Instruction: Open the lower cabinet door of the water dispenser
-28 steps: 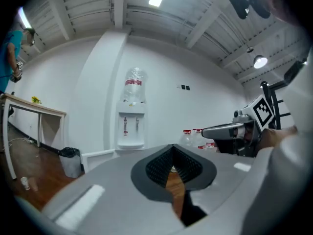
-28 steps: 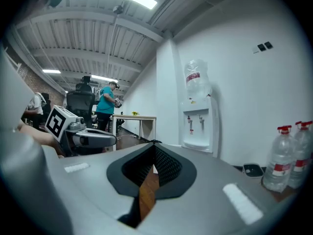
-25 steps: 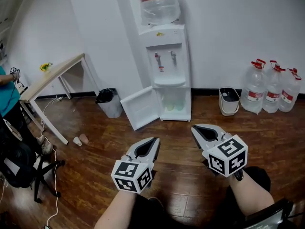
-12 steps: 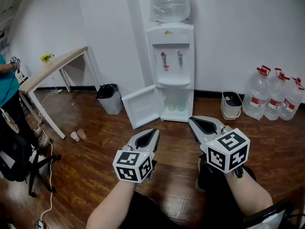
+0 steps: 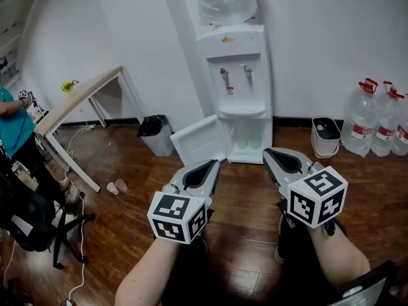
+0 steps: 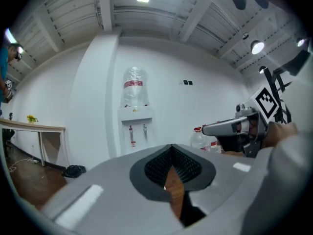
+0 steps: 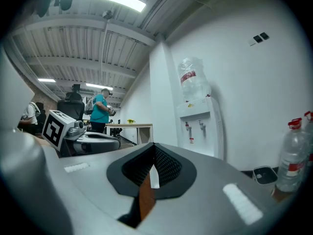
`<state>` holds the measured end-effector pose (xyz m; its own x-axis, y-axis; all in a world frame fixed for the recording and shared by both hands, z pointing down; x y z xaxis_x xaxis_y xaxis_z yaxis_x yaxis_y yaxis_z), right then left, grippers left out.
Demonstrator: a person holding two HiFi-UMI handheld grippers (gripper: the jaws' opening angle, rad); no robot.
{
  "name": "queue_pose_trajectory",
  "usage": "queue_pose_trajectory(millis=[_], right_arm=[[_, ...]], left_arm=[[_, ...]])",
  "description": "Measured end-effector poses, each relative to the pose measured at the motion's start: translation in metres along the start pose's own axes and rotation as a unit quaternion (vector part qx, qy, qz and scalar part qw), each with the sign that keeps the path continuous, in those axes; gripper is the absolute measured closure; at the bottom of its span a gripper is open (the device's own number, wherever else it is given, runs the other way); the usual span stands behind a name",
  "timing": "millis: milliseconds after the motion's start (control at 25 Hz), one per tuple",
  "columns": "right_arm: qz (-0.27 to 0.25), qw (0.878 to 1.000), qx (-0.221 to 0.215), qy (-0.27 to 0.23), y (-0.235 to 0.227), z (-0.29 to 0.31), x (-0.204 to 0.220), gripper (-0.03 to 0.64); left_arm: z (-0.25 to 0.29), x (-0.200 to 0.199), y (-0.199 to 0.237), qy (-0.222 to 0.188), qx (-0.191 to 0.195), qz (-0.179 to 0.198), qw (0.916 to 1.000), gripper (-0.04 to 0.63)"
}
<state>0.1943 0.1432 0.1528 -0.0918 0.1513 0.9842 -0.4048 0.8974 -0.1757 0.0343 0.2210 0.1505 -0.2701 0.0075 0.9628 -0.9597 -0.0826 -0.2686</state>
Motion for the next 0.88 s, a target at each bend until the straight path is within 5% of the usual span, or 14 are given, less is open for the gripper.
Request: queue_pose_trajectory(millis=[680,800,880], right_arm=[[-0.022,0.999,0.007,0.023,-0.043,0.142,0.013,0.615],[-0.029,0.999,0.008,0.026,-0.052,0.169,0.014,0.614],[-0.031,0.999,0.011,0.024,-0.06,0.183,0.013,0.614]], left_arm=[[0.085,0.075,0.091,0.032,-0.011,-0.083,0.9959,0.439],[0.104,0.075,0.106,0.009,0.012,-0.125,0.9921,0.439],[0.116,0.068,0.112,-0.017,0.032,-0.1,0.9943,0.439]])
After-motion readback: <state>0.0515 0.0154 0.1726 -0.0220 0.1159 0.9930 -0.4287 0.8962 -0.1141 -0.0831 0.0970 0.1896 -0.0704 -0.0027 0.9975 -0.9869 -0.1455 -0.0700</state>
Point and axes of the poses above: the fingertips, and each gripper's own axes: z forward along the fingers, y to its left, x out of its underside, the point moved 5 cm from there along -z, backward along the fingers, and after that the axes turned 6 degrees about z, right-handed, at the moved point
